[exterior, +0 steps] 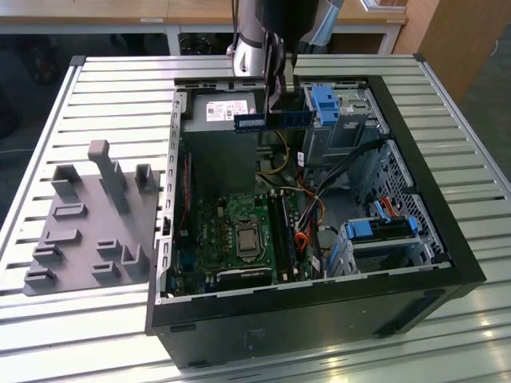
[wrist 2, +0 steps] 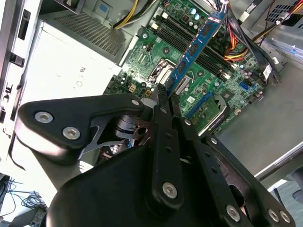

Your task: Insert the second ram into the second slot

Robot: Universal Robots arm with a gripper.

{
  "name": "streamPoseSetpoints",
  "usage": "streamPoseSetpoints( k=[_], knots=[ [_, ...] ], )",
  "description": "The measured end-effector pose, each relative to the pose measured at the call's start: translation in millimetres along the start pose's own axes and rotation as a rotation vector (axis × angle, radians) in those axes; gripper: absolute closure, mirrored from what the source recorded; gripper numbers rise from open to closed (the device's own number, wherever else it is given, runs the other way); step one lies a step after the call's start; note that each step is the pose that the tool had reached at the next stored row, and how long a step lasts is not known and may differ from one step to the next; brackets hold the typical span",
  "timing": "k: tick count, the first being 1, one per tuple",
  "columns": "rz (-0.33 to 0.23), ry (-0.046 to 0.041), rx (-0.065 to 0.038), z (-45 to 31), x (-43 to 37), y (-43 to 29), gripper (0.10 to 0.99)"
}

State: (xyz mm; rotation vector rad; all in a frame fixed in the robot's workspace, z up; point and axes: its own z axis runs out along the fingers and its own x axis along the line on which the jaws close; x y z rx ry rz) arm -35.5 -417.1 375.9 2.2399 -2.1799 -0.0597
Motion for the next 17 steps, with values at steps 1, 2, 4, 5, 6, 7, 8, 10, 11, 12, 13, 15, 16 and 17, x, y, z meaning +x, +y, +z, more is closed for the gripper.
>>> streamPoseSetpoints(
  k=[1, 2, 4, 5, 6, 7, 8, 10, 11, 12, 13, 15, 16, 17],
  knots=[
    [0.000, -0.0001, 0.000, 0.0, 0.3, 0.0, 0.949],
    [0.000, -0.0001, 0.000, 0.0, 0.5, 0.0, 0.949],
    [0.000, 0.0001, 0.000, 0.0, 1.2, 0.0, 0.949],
    [0.000, 0.0000, 0.000, 0.0, 1.4, 0.0, 0.949],
    [0.000, -0.0001, 0.000, 0.0, 1.6, 0.0, 0.949],
    [0.000, 0.0000, 0.000, 0.0, 1.8, 0.0, 0.949],
    [0.000, 0.0000, 0.000, 0.0, 2.1, 0.0, 0.949],
    [0.000, 0.0001, 0.000, 0.0, 2.5, 0.1, 0.949],
    [0.000, 0.0001, 0.000, 0.0, 2.7, 0.1, 0.949],
    [0.000, 0.0002, 0.000, 0.0, 3.0, 0.1, 0.949],
    [0.000, 0.0002, 0.000, 0.0, 3.2, 0.1, 0.949],
    [0.000, 0.0005, 0.000, -0.1, 3.8, 0.1, 0.949],
    [0.000, 0.0005, 0.000, -0.1, 4.1, 0.1, 0.949],
    [0.000, 0.0005, 0.000, 0.0, 4.4, 0.1, 0.949]
  ],
)
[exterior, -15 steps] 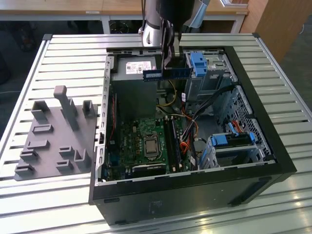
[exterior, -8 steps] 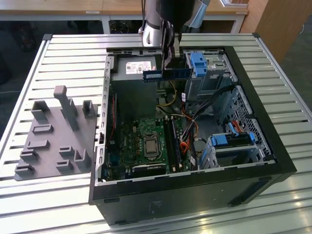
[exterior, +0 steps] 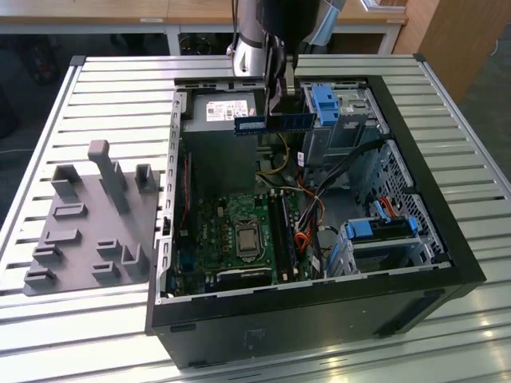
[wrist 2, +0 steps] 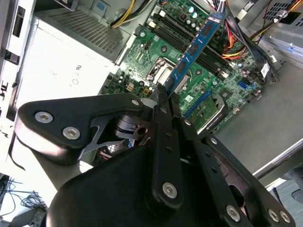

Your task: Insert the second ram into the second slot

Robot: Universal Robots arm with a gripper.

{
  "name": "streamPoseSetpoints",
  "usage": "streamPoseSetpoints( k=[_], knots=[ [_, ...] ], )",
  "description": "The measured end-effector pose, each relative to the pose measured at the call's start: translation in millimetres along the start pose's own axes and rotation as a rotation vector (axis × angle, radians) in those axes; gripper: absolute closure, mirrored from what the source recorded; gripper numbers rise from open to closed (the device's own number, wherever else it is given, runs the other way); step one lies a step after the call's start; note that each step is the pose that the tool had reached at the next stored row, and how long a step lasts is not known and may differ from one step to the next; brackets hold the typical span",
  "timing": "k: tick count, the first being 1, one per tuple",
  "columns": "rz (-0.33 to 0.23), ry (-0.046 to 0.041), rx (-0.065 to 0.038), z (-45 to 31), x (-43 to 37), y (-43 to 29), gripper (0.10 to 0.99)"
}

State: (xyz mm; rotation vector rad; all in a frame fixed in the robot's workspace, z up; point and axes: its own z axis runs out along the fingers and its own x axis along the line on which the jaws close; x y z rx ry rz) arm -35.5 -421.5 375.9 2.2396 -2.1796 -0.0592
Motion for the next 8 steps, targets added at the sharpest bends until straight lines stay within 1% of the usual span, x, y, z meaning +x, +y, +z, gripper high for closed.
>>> streamPoseSetpoints(
  k=[8],
  knots=[
    [0.000, 0.0007, 0.000, -0.1, 2.2, 0.0, 0.949]
  ],
)
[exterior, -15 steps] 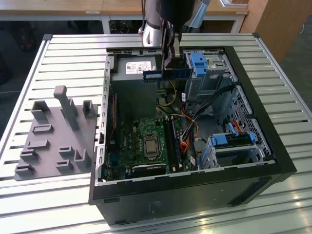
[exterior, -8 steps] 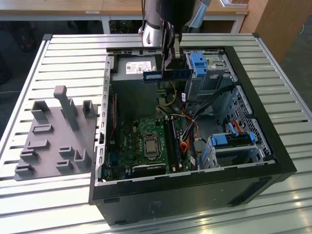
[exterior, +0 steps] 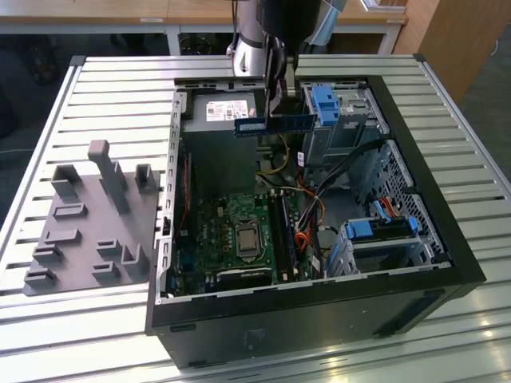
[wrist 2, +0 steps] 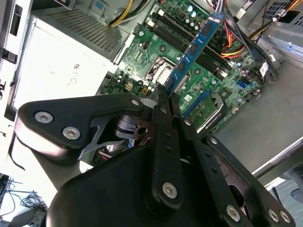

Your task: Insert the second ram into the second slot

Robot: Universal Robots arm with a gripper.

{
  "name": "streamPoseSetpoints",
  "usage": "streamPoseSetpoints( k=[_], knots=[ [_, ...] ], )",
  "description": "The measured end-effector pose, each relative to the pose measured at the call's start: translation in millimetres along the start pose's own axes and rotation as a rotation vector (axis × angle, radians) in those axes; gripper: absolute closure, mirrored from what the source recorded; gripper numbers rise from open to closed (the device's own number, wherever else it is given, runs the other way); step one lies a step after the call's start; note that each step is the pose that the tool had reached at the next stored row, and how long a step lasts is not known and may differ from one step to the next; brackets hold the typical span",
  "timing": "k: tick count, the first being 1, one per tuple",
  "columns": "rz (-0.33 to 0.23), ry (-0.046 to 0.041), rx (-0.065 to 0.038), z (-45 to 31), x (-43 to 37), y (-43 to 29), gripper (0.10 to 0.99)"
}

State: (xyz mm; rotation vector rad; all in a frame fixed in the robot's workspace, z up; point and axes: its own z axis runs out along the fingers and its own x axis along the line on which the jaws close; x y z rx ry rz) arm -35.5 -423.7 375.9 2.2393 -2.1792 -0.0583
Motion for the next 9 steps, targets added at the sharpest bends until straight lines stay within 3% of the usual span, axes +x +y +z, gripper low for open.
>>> streamPoseSetpoints(
  k=[9],
  knots=[
    [0.000, 0.0005, 0.000, 0.0, 4.2, 0.1, 0.949]
  ],
)
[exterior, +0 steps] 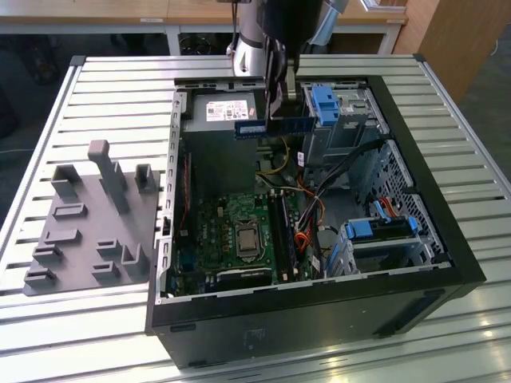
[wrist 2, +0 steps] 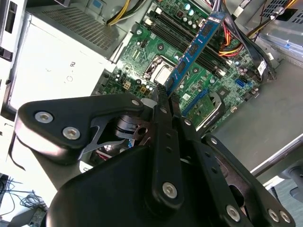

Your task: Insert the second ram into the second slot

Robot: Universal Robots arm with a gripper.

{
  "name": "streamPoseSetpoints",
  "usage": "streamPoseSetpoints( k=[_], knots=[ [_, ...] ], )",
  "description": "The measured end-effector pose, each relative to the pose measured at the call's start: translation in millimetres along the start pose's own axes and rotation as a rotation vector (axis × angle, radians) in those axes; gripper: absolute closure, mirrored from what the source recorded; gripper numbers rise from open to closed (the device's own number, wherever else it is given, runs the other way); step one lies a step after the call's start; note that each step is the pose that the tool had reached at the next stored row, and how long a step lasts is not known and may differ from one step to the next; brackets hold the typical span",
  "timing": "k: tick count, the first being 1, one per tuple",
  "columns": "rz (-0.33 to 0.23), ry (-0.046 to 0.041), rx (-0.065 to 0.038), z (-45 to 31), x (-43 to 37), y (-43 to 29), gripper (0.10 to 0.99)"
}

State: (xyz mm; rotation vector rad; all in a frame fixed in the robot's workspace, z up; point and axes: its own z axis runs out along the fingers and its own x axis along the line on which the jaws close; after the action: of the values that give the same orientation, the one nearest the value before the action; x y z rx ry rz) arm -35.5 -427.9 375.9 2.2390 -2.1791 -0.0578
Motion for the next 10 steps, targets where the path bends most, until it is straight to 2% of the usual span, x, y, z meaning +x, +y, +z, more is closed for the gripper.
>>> streamPoseSetpoints(
  k=[10],
  knots=[
    [0.000, 0.0003, 0.000, -0.1, 4.7, 0.1, 0.949]
  ],
)
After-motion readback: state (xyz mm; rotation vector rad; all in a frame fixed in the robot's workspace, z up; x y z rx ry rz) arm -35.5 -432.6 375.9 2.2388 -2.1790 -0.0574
